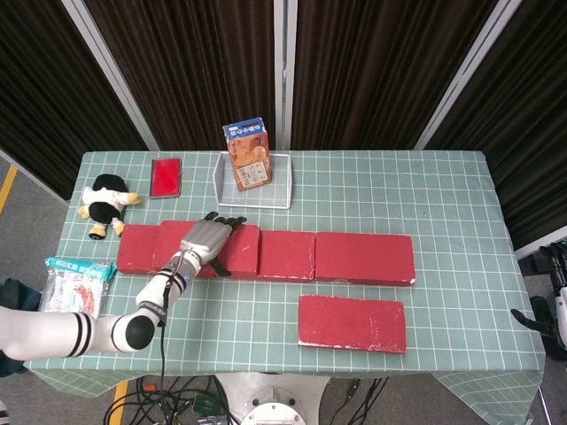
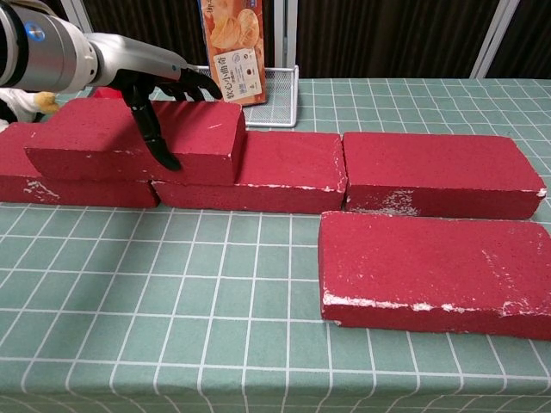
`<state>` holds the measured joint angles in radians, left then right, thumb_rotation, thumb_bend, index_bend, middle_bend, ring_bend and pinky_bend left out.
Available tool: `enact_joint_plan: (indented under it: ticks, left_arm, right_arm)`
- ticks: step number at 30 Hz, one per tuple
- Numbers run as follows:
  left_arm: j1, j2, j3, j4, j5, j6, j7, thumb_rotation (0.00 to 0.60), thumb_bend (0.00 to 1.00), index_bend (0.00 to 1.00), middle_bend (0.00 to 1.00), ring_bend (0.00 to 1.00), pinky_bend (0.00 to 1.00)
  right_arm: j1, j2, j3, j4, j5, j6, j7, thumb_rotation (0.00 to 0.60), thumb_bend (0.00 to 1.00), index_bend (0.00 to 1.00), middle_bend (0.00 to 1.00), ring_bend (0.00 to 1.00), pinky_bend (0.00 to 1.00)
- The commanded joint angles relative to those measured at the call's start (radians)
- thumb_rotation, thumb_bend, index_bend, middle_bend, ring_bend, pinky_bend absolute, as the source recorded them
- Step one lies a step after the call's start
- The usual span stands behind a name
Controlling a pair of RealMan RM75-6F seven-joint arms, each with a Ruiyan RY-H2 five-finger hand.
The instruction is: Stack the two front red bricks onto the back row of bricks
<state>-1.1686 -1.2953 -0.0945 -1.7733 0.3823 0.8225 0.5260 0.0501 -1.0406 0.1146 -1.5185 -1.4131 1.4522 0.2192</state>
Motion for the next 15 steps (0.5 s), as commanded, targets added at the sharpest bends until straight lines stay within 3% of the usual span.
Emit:
enact_joint_plan:
  ticks: [1,15]
  left_arm:
    - [-0.005,0.0,0.001,0.001,-0.005,0.002,-0.003,0.6,0.18,0.04,0.2,0.19,0.0]
    - [-0.015,0.003,0.013,0.008,-0.02,-0.003,-0.023,0.6,0.17,0.04,0.19,0.19,0.0]
  right_arm:
    - [0.001,-0.001,0.0,0.002,0.0,-0.001,0.002,0.6,0.0,0.0,0.0,0.0,0.0]
    - [0.007,-0.004,0.001,0.006,0.007,-0.015,0.002,0.6,0.0,0.0,0.0,0.0,0.0]
